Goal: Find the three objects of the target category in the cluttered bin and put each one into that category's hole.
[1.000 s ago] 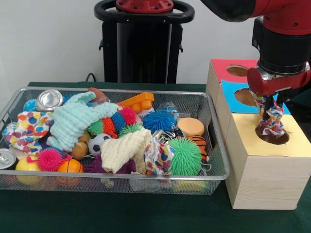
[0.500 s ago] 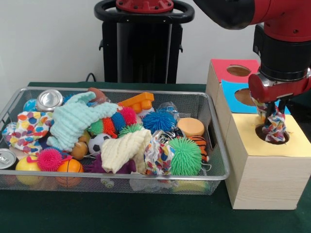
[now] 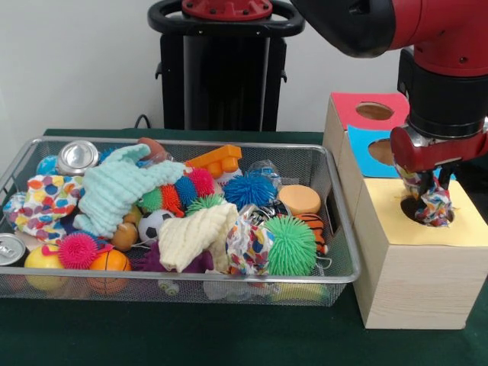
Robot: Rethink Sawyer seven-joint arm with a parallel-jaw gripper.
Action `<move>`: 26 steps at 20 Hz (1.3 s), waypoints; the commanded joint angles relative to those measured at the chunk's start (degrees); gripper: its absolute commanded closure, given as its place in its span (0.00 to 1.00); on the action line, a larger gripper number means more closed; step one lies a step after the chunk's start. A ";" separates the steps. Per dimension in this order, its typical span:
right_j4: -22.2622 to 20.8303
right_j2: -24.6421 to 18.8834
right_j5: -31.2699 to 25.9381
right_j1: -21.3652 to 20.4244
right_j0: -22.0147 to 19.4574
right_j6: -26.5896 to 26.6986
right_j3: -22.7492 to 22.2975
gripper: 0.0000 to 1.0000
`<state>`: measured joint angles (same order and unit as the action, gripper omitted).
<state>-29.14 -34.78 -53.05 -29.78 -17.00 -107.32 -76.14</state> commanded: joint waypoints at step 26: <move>-6.43 1.97 4.39 3.89 0.85 5.11 4.66 1.00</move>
<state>-31.58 -34.61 -53.07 -27.61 -16.22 -107.32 -73.27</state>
